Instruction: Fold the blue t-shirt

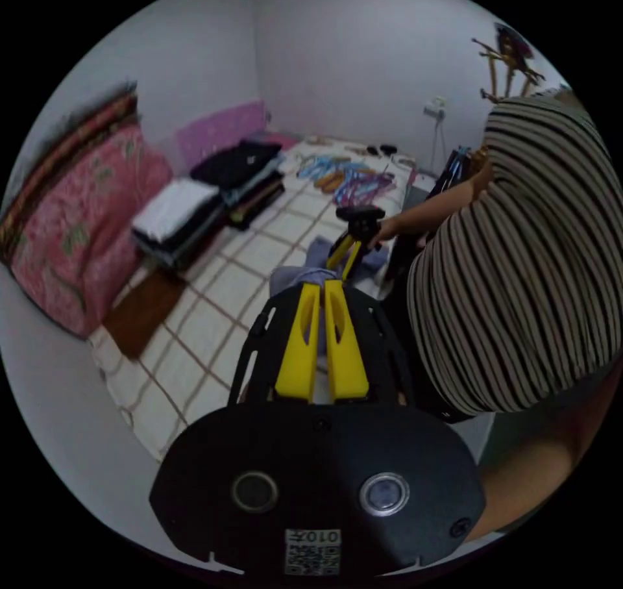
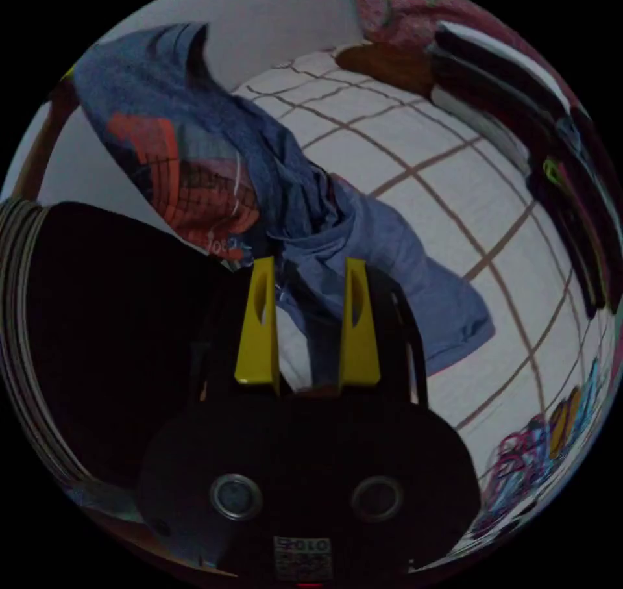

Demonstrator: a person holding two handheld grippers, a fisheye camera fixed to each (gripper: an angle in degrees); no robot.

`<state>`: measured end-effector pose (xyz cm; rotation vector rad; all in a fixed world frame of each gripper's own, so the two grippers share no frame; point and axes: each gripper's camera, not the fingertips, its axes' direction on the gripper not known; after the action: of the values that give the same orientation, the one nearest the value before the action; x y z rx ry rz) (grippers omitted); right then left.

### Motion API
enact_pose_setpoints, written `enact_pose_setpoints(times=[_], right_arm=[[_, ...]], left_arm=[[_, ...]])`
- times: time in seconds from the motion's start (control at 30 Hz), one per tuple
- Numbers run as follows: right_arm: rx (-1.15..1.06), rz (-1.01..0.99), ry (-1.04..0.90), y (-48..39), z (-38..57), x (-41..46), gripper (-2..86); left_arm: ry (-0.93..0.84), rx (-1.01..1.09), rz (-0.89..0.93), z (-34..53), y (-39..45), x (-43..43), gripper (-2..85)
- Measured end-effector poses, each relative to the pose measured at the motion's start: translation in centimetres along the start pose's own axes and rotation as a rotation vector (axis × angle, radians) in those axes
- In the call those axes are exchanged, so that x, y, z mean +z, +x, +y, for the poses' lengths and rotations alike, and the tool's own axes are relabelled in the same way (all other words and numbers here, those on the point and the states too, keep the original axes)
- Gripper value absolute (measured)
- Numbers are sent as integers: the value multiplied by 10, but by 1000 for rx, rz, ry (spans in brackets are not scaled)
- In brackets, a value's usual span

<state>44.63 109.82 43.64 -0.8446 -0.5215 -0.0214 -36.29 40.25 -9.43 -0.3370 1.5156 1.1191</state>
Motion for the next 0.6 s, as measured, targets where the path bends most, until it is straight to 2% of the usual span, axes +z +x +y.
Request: enact_pose_setpoints(times=[0.13,0.23,0.37,0.47,0.6], right_arm=[[115,-7,7,-7,-19,27,139],[159,76,-10,-13,-36,43,131],[152,130,-51,-10,-60,55,80],[144,95,-110,-1,-72,54,50],[122,105,-19,15,-71,14,41]], left_arm=[[-39,-7,30,24,-22,7,-2],[-43,-18,32,32,-39,13,-2],[-35,-13,18,36,-58,19,-1],[-88,-39,-38,42,-79,26,-2],[-177,-181,-164,56,-131,41,-2]])
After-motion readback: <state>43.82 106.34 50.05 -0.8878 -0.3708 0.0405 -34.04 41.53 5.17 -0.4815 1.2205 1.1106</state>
